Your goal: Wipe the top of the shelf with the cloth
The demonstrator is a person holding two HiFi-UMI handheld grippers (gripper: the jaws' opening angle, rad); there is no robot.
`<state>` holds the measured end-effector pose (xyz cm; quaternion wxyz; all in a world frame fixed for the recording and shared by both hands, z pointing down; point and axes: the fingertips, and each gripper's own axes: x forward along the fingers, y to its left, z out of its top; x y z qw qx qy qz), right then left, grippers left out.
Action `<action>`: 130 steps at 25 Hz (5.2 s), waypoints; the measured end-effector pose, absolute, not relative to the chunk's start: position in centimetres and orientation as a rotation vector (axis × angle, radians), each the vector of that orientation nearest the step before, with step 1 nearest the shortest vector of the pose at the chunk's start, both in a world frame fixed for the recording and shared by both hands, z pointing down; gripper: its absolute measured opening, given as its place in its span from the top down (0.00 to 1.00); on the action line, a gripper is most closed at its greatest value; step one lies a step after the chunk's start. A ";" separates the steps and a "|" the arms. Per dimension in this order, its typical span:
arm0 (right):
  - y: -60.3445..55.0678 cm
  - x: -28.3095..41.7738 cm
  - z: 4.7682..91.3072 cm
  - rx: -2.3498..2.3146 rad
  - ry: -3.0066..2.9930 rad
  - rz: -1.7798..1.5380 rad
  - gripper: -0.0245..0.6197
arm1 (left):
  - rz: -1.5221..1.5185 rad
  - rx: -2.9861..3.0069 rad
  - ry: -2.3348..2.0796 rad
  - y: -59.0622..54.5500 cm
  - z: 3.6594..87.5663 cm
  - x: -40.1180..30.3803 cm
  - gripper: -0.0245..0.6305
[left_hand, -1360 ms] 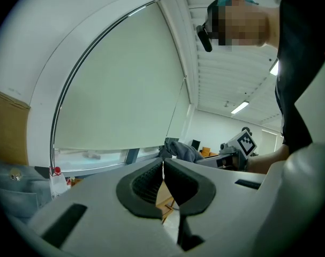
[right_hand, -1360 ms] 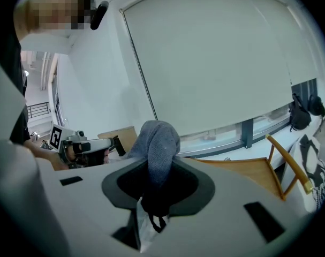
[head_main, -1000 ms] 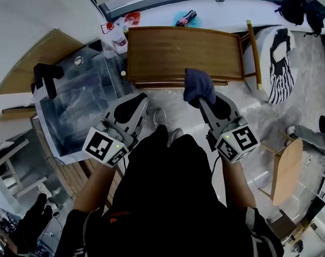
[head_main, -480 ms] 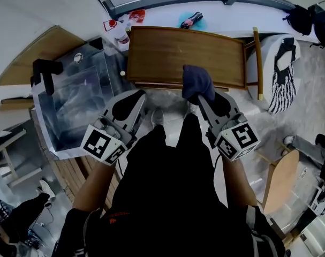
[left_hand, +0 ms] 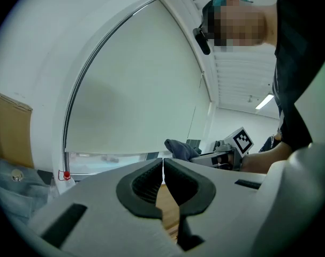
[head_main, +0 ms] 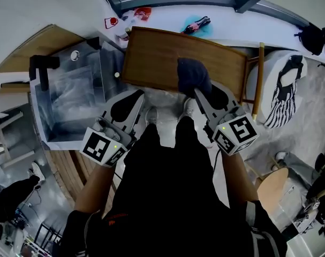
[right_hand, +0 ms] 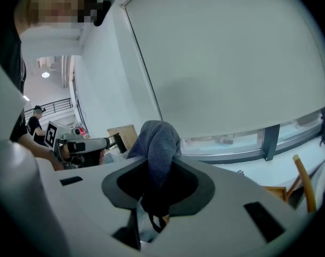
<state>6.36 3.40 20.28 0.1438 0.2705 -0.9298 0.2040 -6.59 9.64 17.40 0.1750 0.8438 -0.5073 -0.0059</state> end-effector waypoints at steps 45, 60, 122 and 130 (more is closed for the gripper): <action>-12.2 -11.9 46.4 0.366 -2.517 0.554 0.81 | 0.019 1.983 -1.699 3.2 34.2 -15.6 0.93; -13.8 -15.6 52.5 0.353 -2.461 0.483 0.81 | 0.005 1.929 -1.679 5.0 38.3 -16.7 0.93; -17.2 9.7 54.1 0.711 -2.336 0.588 0.82 | 0.091 2.172 -1.336 -2.6 38.7 1.3 0.93; -17.7 13.5 54.0 0.778 -2.315 0.603 0.82 | 0.106 2.198 -1.288 -3.2 38.7 3.8 0.93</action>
